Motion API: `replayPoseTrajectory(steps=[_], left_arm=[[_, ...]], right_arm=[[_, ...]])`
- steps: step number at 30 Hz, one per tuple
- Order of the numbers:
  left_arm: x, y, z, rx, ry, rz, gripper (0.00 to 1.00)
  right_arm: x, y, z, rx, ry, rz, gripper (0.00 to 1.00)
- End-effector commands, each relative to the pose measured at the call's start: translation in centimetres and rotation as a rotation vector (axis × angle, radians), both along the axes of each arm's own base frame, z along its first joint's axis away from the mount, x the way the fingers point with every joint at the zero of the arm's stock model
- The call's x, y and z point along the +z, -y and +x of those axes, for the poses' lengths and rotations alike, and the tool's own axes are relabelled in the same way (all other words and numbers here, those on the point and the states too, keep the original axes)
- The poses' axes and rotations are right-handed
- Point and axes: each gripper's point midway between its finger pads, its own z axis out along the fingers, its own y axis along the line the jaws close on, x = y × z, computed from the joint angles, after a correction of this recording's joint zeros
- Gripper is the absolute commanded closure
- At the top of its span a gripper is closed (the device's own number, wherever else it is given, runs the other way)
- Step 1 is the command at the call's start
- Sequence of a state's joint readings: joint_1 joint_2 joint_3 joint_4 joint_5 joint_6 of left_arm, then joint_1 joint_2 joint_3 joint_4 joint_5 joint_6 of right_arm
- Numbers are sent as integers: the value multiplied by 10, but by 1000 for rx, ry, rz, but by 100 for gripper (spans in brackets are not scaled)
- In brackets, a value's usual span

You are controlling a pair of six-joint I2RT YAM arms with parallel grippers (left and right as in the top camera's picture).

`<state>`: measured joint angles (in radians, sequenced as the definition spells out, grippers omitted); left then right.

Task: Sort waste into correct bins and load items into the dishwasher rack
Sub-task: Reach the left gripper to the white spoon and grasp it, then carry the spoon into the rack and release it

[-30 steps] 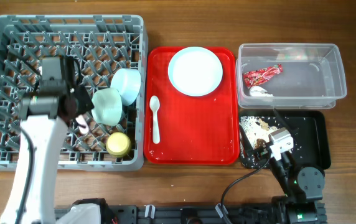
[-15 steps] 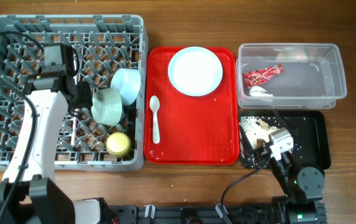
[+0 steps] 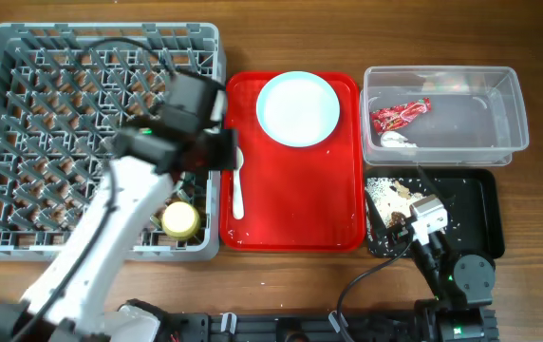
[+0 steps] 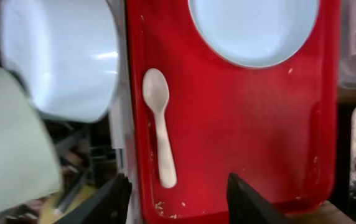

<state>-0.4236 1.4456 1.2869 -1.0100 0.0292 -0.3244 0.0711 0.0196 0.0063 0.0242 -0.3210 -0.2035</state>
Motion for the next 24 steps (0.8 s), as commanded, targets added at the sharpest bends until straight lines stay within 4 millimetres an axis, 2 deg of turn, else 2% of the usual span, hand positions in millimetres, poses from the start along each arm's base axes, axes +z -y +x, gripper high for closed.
replayPoseTrajectory(steps=[1,3,6,10,14,18,24], left_arm=[[-64,13,-5,94,-116,84,50],[-90,27,-6,55,-144,139,50],[-119,26,-5,147,-169,224,42],[-144,24,1,176,-191,259,42],[-154,15,9,254,-160,307,39],[-161,20,14,253,-153,288,40],[-185,35,5,217,-238,237,42]], right_arm=[[1,-2,-1,12,8,-6,0],[1,-2,-1,12,8,-6,0],[1,-2,-1,12,8,-6,0],[1,-2,-1,12,8,-5,0],[1,-2,-1,12,8,-5,0],[1,-2,-1,12,8,-5,0],[1,-2,-1,12,8,-5,0]])
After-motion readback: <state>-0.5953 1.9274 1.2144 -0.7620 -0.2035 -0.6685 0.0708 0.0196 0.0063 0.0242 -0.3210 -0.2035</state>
